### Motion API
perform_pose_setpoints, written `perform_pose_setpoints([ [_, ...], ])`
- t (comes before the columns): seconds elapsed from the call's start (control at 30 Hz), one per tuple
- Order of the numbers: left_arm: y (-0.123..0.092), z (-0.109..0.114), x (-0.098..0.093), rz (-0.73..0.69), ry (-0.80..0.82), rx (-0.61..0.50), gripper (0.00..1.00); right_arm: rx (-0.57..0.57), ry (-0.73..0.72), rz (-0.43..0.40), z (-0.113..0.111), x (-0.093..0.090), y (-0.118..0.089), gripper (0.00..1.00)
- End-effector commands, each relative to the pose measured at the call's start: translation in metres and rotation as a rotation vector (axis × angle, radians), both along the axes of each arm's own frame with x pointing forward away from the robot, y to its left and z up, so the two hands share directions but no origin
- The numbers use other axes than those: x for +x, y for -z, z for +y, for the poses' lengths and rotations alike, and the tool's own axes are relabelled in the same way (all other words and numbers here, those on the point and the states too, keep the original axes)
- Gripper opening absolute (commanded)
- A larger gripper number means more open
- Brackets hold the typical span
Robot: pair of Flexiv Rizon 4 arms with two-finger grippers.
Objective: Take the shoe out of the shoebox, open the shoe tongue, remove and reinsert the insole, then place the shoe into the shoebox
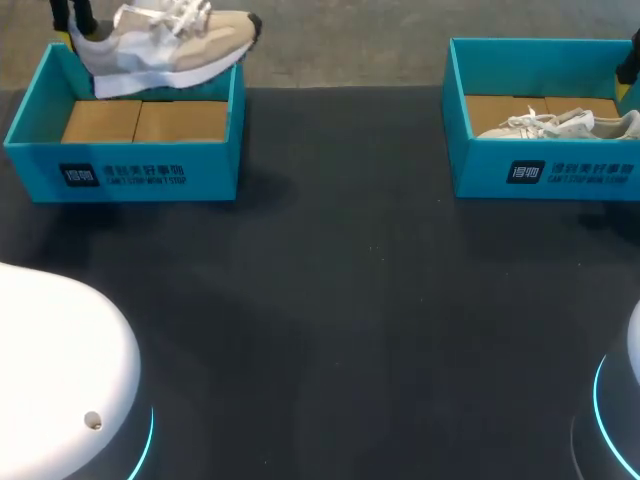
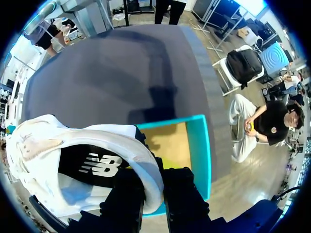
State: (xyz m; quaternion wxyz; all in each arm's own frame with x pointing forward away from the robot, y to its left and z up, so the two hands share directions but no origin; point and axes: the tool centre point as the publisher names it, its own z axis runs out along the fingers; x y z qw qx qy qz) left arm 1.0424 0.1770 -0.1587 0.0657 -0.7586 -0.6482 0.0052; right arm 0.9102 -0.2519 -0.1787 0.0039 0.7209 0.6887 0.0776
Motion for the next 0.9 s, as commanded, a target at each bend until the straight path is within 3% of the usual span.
perform_pose_setpoints([
  [0.03,-0.006,-0.011,-0.031,-0.160,0.015,-0.004,0.00,0.000,0.000,-0.003,0.000,-0.001,0.000,1.00],
  [0.63,-0.008,-0.055,-0.110,-0.192,-0.017,0.026,0.00,0.000,0.000,-0.003,0.000,-0.001,0.000,1.00],
  [0.9,0.000,-0.088,-0.150,-0.199,-0.054,0.024,0.00,0.000,0.000,-0.003,0.000,-0.001,0.000,1.00],
])
